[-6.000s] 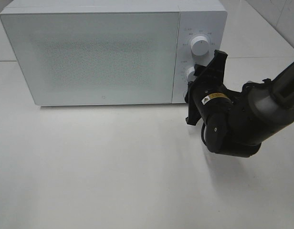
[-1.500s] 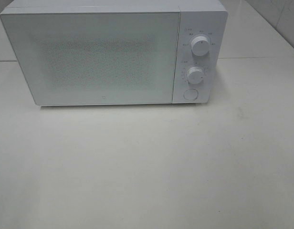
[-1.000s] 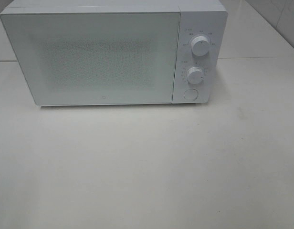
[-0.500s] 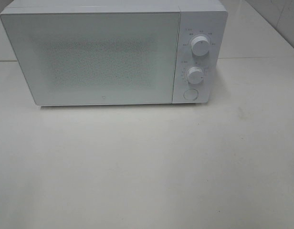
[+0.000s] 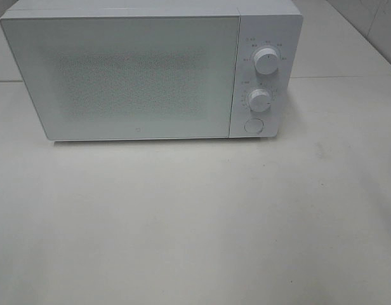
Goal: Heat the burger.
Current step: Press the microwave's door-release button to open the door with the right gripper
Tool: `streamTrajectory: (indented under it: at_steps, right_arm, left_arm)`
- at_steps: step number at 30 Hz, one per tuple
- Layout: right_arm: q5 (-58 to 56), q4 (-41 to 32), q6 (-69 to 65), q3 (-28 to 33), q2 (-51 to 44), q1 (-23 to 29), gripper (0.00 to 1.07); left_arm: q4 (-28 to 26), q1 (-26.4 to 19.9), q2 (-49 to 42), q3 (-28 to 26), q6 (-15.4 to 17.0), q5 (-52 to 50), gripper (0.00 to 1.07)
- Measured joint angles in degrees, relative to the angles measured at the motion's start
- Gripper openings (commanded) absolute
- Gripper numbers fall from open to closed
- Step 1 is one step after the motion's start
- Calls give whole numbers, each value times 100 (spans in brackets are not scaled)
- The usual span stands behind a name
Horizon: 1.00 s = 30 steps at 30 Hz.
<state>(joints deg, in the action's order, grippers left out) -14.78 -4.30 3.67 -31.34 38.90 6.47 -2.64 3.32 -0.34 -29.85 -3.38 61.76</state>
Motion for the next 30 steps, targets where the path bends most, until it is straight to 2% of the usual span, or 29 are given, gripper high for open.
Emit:
streamTrajectory:
  at_steps: [5, 7, 10, 12, 13, 18, 26, 29, 30]
  right_arm:
    - [991, 0, -109, 321, 453, 0, 76]
    - [1896, 0, -143, 751, 728, 0, 76]
    - [2177, 0, -143, 871, 802, 0, 76]
    - [3289, 0, -86, 1295, 1123, 0, 76]
    - [3289, 0, -86, 1295, 1123, 0, 76]
    - [4773, -11, 52, 1828, 1736, 0, 76]
    - [5970, -550, 166, 2137, 2498, 6, 76]
    - [6354, -733, 206, 2229, 2796, 183, 76]
    - [6578, -865, 258, 2275, 3008, 384, 76]
  left_arm:
    - [0, 0, 0, 0, 0, 0, 98]
    - [0, 0, 0, 0, 0, 0, 98]
    - [0, 0, 0, 0, 0, 0, 98]
    - [0, 0, 0, 0, 0, 0, 98]
    - [0, 0, 0, 0, 0, 0, 98]
    - [0, 0, 0, 0, 0, 0, 98]
    - [0, 0, 0, 0, 0, 0, 98]
    - [0, 0, 0, 0, 0, 0, 98]
    - [0, 0, 0, 0, 0, 0, 98]
